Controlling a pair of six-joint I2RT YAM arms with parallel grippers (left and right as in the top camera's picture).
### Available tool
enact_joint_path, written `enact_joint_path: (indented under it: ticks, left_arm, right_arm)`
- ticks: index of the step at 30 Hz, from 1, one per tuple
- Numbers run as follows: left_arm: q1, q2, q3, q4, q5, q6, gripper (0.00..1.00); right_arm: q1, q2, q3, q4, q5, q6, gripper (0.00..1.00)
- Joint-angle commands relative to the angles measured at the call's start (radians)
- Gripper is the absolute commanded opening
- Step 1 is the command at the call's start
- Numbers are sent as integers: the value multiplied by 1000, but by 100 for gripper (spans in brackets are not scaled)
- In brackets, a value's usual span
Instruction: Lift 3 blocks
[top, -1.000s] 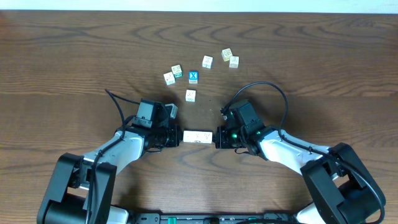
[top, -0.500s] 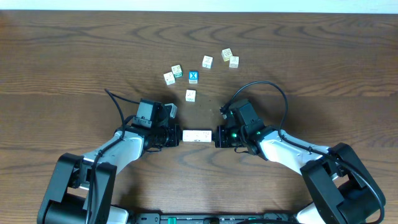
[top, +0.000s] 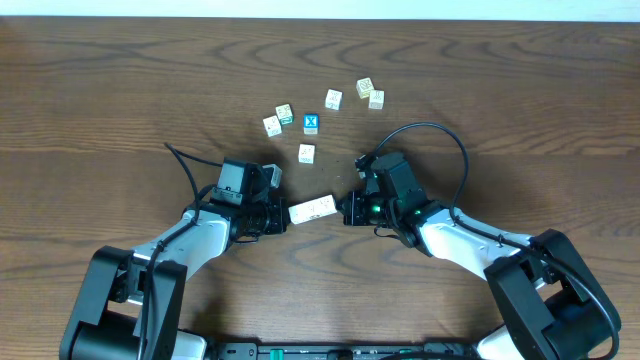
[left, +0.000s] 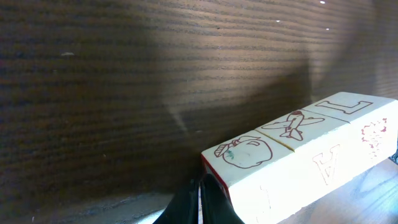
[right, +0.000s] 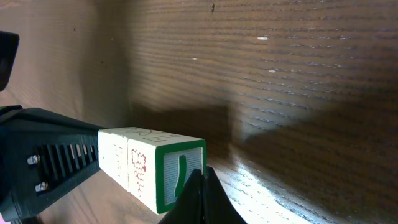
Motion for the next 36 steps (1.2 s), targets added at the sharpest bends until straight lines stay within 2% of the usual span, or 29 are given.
enact_joint_path:
  ticks: [1,11,27,36]
  left_arm:
    - [-47,8,24,31,211,2,7]
    - [-47,8,24,31,210,2,7]
    - [-47,8,24,11,204,6,7]
    - [-47,8,24,6,190,13,7]
  right_arm:
    - [76,7,31,23,-283,18,1]
    - [133,7,31,-80,-281,-29,1]
    - [130,7,31,-91,-237,-46,1]
    - [119,7,31,-266,-161,-120,1]
